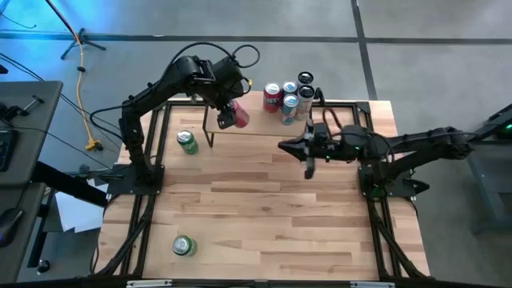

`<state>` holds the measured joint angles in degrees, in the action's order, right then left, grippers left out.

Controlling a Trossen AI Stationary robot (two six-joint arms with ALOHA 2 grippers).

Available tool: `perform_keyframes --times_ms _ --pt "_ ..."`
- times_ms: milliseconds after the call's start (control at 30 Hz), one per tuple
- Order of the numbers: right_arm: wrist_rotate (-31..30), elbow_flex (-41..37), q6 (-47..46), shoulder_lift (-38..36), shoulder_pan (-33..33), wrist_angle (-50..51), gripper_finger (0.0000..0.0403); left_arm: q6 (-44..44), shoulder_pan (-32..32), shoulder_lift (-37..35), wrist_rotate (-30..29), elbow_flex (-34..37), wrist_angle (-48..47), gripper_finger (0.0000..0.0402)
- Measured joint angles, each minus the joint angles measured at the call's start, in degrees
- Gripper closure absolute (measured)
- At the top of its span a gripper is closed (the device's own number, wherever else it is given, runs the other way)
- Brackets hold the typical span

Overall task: Place canned beverage on shelf
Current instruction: Put the red soda can on the shelf aligned with the other red soda can

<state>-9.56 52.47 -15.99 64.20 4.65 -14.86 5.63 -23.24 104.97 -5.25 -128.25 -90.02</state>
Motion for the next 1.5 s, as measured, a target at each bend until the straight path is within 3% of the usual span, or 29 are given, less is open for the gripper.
perform_keyframes --times_ms 133,267,433,567,900,1033,1267,1500 --pt "-3.69 11.24 3.61 6.56 -1.18 16.37 0.0358 0.00 0.11 0.00 0.50 0.00 0.00 0.0165" --pt "-3.23 19.76 4.54 13.38 -3.75 27.68 0.0272 -0.42 0.09 0.00 0.01 0.00 0.00 0.0165" --pt "-5.33 22.79 10.14 20.25 -5.64 28.65 0.0153 -0.63 0.07 0.00 -0.14 0.00 0.00 0.0165" --pt "-6.94 21.43 9.92 23.66 -6.82 26.77 0.0093 -0.87 0.07 0.00 -0.12 0.00 0.00 0.0165" --pt "-15.91 17.16 7.66 29.41 -7.41 12.14 0.0080 -1.10 0.07 0.00 0.97 0.00 0.00 0.0165" --pt "-15.59 17.31 10.16 30.73 -7.41 6.58 0.0080 -1.40 0.33 0.00 4.44 0.00 0.00 0.0165" --pt "-17.19 17.31 12.89 30.73 -7.52 5.98 0.0080 -0.55 2.27 0.00 4.69 0.02 0.03 0.0165" --pt "-13.63 17.31 14.17 30.73 -9.05 4.19 0.0080 -0.43 4.16 0.76 4.95 0.07 1.38 0.0165"
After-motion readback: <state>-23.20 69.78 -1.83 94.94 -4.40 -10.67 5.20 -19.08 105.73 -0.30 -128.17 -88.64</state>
